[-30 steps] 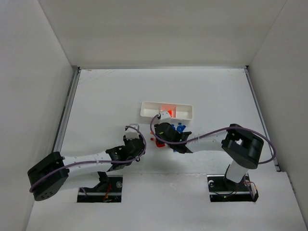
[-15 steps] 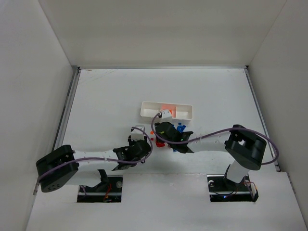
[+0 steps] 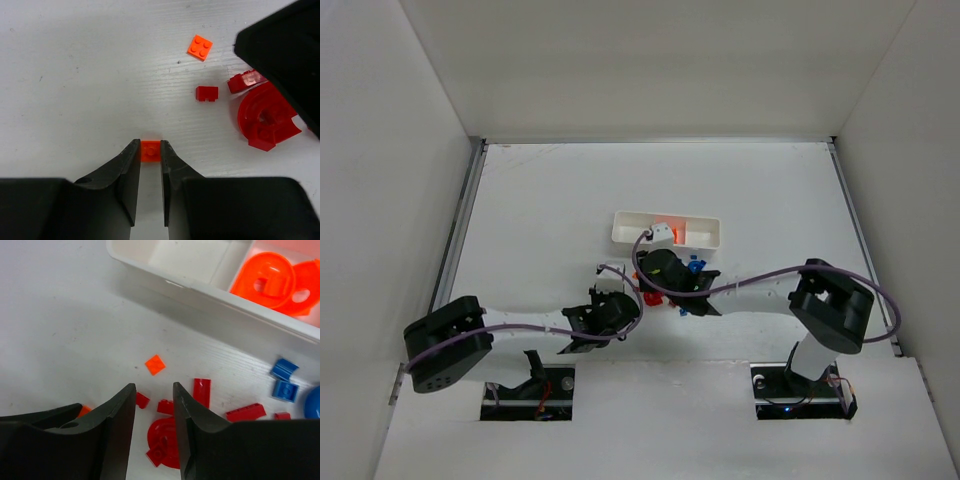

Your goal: Sort the legos into containers by color

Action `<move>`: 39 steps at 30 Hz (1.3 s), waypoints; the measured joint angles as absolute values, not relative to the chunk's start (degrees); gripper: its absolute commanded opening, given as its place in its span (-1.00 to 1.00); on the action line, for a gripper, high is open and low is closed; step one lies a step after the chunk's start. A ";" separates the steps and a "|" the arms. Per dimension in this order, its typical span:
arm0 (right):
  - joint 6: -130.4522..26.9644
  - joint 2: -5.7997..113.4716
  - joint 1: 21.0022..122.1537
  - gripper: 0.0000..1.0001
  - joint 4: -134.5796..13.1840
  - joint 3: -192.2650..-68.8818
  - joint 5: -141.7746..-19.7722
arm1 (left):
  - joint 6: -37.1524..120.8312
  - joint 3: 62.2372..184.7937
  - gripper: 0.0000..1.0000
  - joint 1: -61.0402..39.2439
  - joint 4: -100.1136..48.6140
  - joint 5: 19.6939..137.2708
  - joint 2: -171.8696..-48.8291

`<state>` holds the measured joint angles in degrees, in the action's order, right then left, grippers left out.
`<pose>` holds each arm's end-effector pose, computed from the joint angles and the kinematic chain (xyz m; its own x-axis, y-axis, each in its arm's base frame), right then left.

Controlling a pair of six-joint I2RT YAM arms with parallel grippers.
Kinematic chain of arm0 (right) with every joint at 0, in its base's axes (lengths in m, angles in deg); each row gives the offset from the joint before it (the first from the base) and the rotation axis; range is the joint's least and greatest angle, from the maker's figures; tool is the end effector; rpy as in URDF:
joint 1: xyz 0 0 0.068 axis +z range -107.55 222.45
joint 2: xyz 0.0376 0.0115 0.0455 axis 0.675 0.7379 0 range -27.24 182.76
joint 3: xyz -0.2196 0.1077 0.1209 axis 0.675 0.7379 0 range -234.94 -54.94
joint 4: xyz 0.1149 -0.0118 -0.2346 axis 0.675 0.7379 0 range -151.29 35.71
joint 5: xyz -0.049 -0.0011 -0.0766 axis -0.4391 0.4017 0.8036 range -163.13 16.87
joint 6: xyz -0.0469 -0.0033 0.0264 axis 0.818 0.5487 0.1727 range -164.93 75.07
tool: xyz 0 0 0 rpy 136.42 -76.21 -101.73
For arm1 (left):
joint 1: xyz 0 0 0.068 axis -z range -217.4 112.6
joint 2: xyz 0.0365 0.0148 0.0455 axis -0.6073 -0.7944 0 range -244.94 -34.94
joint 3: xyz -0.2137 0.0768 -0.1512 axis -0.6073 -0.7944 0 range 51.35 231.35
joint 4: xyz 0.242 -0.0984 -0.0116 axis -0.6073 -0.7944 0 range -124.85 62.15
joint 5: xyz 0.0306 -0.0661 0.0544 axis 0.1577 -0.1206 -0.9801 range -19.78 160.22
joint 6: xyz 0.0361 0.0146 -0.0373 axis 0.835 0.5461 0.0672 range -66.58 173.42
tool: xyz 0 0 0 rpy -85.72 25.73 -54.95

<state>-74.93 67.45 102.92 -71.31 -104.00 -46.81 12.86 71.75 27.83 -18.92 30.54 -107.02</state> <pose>0.1823 0.2898 0.1817 -0.5497 -0.0611 -0.8331 -0.3780 0.9076 0.1829 0.1097 -0.1832 0.1409 -0.5426 -0.0184 -0.8398 0.1968 0.9692 -0.1483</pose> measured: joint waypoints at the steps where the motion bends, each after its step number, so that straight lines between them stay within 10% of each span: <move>1: -74.69 68.06 102.92 -0.18 -71.64 -104.57 -47.29 | 12.86 71.75 -0.73 27.99 -19.21 30.47 -106.73; 39: -60.85 79.60 101.04 -0.11 -78.83 -108.22 -55.64 | 13.08 68.95 -0.73 14.48 -28.74 38.30 -76.59</move>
<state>-60.85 79.60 101.04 -78.83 -108.22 -55.64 13.08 68.95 14.48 -28.74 38.30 -76.59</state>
